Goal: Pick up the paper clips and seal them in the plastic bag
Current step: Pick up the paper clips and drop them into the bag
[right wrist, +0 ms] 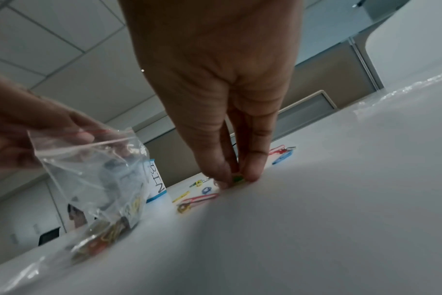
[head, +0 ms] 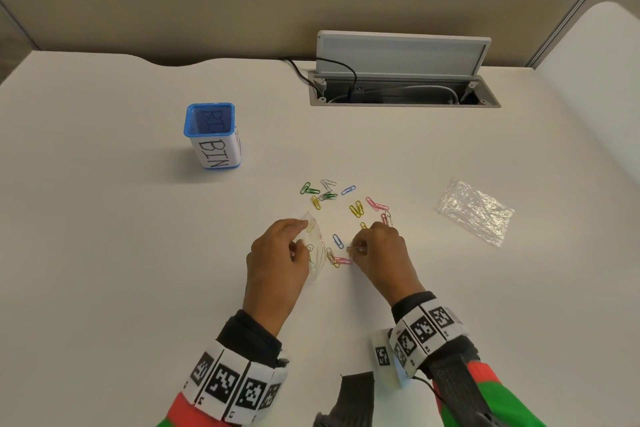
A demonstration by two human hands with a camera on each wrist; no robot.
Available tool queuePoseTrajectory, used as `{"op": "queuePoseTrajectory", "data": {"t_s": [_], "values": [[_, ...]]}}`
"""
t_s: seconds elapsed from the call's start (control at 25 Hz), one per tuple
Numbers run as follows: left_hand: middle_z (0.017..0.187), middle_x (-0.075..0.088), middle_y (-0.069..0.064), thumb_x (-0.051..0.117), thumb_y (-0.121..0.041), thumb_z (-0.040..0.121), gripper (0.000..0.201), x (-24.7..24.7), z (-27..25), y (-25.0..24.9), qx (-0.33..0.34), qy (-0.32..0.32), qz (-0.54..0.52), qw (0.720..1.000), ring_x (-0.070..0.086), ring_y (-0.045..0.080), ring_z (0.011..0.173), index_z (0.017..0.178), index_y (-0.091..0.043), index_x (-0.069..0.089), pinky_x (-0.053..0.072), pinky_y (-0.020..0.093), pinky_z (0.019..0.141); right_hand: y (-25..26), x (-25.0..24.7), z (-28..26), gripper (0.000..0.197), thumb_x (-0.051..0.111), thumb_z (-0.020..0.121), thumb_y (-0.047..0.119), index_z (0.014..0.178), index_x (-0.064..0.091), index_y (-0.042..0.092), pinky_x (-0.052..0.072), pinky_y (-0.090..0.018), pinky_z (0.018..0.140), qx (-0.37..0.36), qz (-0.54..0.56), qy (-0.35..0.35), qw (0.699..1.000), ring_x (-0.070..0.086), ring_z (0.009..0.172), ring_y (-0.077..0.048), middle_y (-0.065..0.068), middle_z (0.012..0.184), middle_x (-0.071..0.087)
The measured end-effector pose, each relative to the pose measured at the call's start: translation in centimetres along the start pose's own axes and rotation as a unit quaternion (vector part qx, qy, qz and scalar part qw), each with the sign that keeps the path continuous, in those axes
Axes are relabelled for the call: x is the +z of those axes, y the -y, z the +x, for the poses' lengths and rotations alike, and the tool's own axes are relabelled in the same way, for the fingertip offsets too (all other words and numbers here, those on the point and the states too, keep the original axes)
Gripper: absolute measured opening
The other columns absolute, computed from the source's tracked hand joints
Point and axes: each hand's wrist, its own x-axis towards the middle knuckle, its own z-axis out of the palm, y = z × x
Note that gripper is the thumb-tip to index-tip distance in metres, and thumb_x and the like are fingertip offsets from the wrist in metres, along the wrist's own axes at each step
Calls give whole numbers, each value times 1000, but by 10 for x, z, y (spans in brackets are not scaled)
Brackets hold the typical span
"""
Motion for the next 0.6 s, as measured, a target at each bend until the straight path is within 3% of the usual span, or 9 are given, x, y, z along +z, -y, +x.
{"op": "queuePoseTrajectory", "data": {"t_s": [0.12, 0.2, 0.32, 0.44, 0.52, 0.6], "values": [[127, 59, 7, 52, -6, 86, 30, 1, 0, -3, 8, -8, -2, 1000, 61, 23, 100, 115, -8, 58, 52, 36, 91, 0, -2, -2, 17, 55, 89, 19, 92, 66, 6, 53, -37, 74, -11, -78, 30, 996, 61, 79, -27, -10, 91, 65], [125, 60, 7, 52, -5, 86, 31, 1, -2, -5, 11, -9, -6, 1000, 61, 22, 98, 115, -8, 58, 53, 39, 91, -2, -5, -2, 14, 56, 86, 15, 89, 67, 6, 54, -40, 72, -5, -63, 28, 998, 61, 78, -28, -10, 88, 67], [126, 59, 7, 52, -6, 85, 31, 1, -3, -4, 8, -5, -7, 1000, 61, 26, 103, 116, -8, 58, 54, 43, 89, -9, -9, -2, 7, 67, 78, 13, 81, 73, 9, 56, -35, 71, 68, 93, -15, 993, 63, 71, -22, -8, 79, 72], [127, 59, 8, 53, -7, 85, 31, 2, -2, -3, 6, -2, -9, 1000, 61, 29, 103, 116, -8, 58, 56, 47, 85, -6, -17, -7, 5, 73, 76, 14, 78, 73, 9, 56, -29, 62, 134, 239, -31, 961, 61, 57, -14, -7, 71, 71], [126, 59, 8, 53, -7, 85, 31, 4, -2, -3, 7, 1, -19, 1000, 61, 29, 101, 116, -8, 58, 57, 47, 81, 5, -25, -11, 6, 73, 77, 13, 77, 72, 8, 52, -18, 52, 140, 309, -34, 940, 58, 49, -10, -9, 68, 70], [126, 58, 7, 52, -7, 86, 31, 5, -2, -3, 8, 5, -30, 1000, 62, 29, 100, 116, -8, 58, 57, 47, 79, 21, -35, -13, 6, 73, 77, 13, 76, 72, 6, 48, -15, 48, 127, 368, -39, 920, 58, 48, -5, -9, 66, 71]]}}
